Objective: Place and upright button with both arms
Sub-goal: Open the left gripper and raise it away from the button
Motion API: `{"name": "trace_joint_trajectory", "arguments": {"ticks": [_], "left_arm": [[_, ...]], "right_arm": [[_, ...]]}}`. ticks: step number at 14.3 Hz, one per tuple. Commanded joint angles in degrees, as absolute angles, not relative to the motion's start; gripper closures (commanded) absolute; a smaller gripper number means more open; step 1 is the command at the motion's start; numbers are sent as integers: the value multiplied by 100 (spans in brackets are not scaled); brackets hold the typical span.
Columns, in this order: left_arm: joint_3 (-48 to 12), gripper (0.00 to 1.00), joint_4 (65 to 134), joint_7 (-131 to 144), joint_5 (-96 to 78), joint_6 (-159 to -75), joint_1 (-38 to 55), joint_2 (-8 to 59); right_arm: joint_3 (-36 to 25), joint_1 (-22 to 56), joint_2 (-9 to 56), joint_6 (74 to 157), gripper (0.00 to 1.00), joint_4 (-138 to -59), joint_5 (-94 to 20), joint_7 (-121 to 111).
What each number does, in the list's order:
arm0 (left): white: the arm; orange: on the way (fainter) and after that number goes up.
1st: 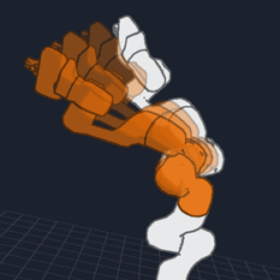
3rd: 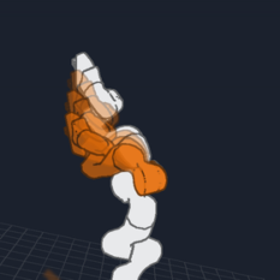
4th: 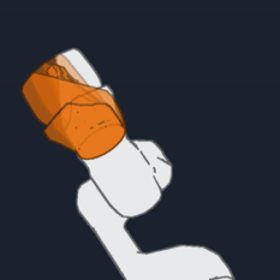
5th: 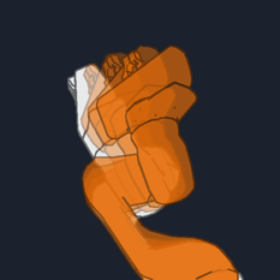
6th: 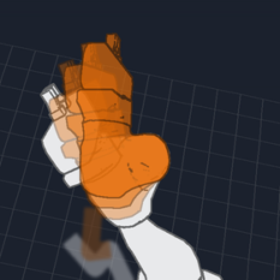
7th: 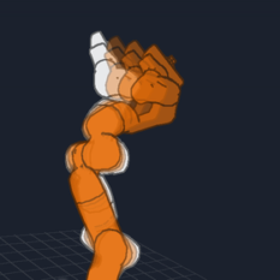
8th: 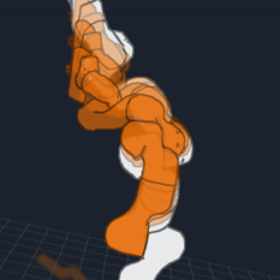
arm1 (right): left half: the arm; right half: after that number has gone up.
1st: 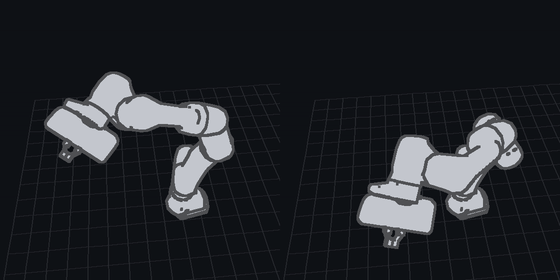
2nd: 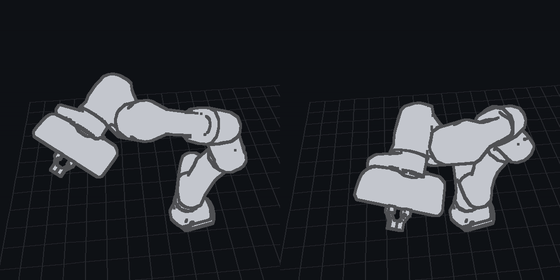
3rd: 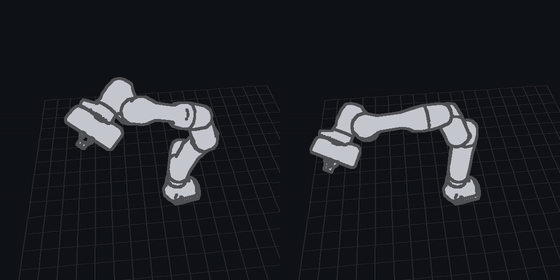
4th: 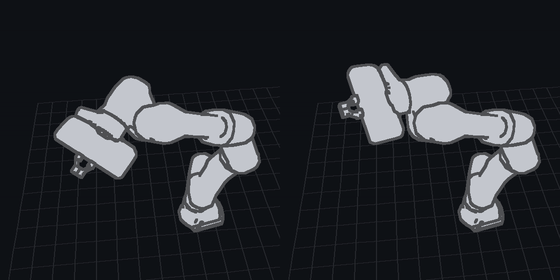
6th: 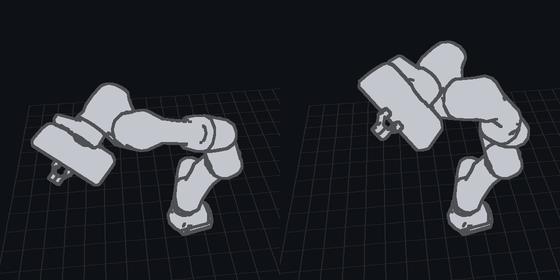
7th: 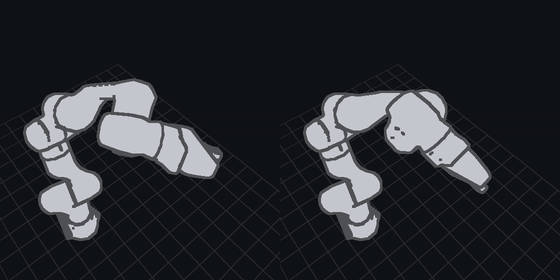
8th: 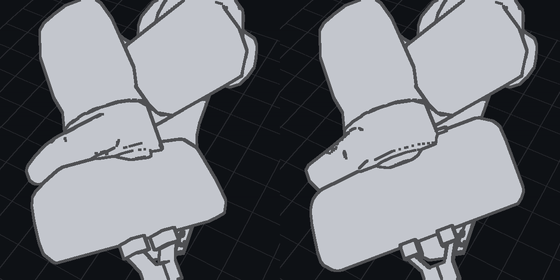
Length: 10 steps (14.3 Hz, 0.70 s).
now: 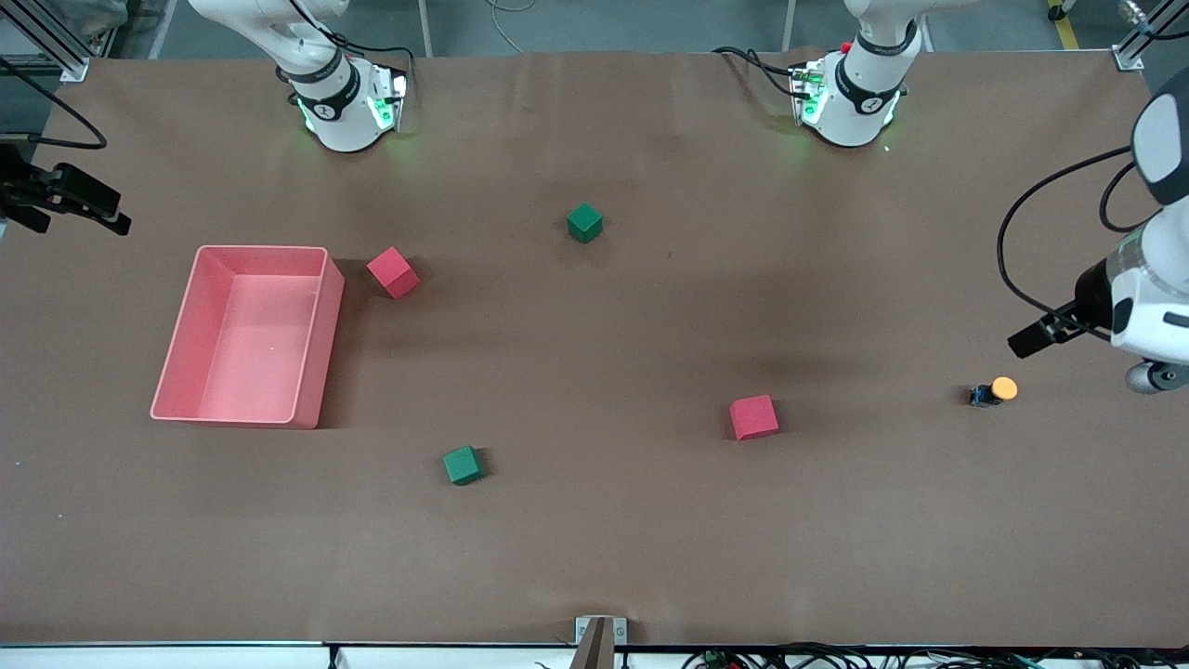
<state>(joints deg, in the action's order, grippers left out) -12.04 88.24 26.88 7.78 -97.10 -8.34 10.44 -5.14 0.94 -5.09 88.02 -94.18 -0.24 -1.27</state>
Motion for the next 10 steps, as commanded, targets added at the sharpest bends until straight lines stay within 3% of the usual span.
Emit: {"name": "trace_joint_trajectory", "arguments": {"ticks": [1, 10], "left_arm": [[-1222, 0, 8816, 2122, 327, -9536, -686, 739], [-1028, 0, 8815, 739, -264, -8712, -272, -35]], "right_arm": [[-448, 9, -571, 8833, 0, -9466, -97, -202], [-413, 97, -563, 8771, 0, -9475, -97, -561]]}}
